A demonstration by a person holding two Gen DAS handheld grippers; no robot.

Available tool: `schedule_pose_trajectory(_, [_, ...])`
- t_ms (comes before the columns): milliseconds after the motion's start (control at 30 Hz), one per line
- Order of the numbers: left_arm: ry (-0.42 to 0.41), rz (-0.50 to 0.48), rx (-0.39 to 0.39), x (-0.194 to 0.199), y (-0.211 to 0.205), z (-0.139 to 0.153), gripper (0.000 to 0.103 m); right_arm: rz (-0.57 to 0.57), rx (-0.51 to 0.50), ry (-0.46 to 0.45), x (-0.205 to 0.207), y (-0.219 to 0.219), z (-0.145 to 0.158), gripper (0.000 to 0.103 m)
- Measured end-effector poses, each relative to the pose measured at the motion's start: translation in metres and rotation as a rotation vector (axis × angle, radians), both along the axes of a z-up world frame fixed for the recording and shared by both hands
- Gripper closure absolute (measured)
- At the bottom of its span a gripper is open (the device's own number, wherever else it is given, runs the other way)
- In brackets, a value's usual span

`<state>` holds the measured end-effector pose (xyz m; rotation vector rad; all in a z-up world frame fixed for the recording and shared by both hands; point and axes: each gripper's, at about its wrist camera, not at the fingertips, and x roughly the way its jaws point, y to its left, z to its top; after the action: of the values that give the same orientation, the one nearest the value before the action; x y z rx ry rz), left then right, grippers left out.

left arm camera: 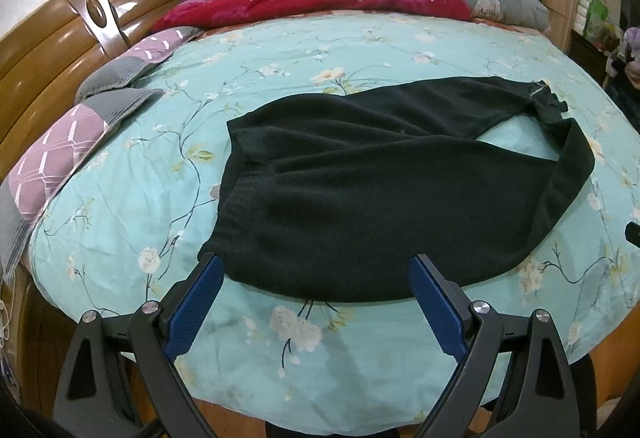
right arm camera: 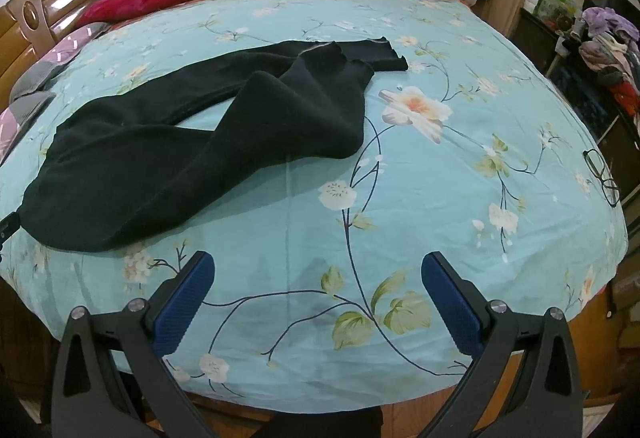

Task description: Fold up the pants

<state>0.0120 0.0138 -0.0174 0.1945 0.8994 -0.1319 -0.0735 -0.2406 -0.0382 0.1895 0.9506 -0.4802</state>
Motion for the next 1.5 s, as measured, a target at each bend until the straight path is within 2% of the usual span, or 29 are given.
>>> schedule_pose_trajectory(900, [0.035,-0.031,-0.006,0.000,-0.007,-0.005,0.009,0.007,-0.007,0.009,-0.003,-0.006,0.003,0.000])
schedule_pose_trajectory(1500, [0.060,-0.078,-0.014,-0.002,-0.032,-0.009,0.009,-0.013,0.003,-0.005,-0.012,-0.019,-0.004,0.000])
